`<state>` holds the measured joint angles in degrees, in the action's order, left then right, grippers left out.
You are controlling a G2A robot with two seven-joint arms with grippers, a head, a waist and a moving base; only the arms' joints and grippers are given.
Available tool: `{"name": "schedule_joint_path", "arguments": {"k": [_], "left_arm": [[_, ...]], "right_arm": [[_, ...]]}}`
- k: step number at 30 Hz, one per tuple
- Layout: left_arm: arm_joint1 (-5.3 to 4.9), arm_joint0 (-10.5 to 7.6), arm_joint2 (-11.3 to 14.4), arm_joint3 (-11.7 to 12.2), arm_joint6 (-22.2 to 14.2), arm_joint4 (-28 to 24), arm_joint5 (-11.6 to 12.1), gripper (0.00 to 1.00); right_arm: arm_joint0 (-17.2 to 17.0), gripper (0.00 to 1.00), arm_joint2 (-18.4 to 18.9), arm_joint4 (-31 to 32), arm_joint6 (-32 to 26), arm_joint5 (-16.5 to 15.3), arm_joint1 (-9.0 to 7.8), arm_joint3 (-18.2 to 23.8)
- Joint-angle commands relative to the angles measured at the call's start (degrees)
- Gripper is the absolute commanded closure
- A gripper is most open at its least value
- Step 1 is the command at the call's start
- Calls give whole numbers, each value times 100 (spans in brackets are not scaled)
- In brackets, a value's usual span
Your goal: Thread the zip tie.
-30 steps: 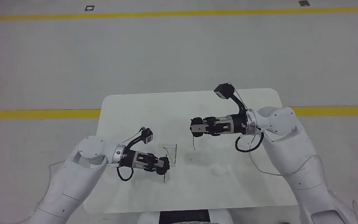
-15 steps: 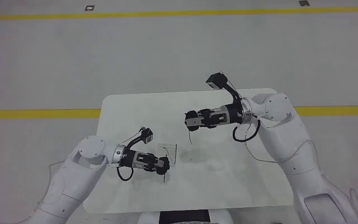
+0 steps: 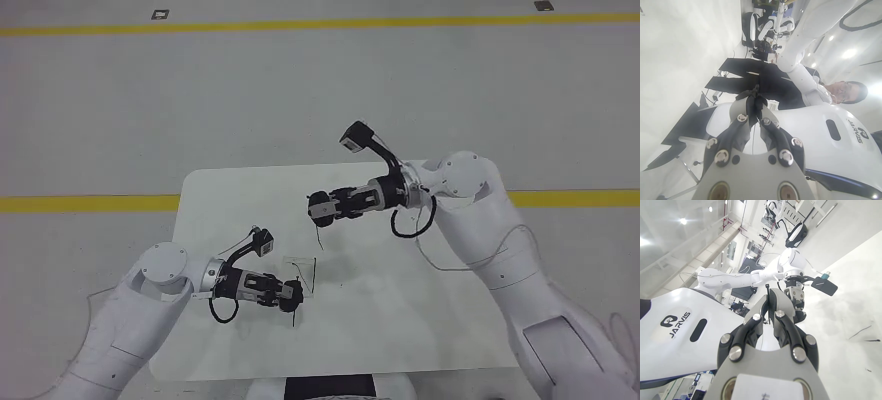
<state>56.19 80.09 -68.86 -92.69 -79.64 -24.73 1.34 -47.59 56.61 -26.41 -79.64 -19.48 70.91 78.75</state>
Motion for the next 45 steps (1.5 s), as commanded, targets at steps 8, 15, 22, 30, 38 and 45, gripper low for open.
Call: {"name": "schedule_joint_path", "arguments": {"k": [8,15,22,30,38,45], "left_arm": [[0,0,0,0,0,0,0,100],[0,0,0,0,0,0,0,100],[0,0,0,0,0,0,0,100],[3,-121,240,-56,0,-366,-121,100],[-142,-349,716,-171,0,-1241,-223,100],[-357,-654,1214,-132,0,-1902,-212,100]], "right_arm": [[-41,100,-131,22,0,0,-5,34],[-41,100,-131,22,0,0,-5,34],[-395,100,57,-301,87,0,15,207],[-871,100,486,57,0,0,116,569],[-1232,100,835,448,0,0,243,800],[-1335,100,892,523,0,0,335,853]]}}
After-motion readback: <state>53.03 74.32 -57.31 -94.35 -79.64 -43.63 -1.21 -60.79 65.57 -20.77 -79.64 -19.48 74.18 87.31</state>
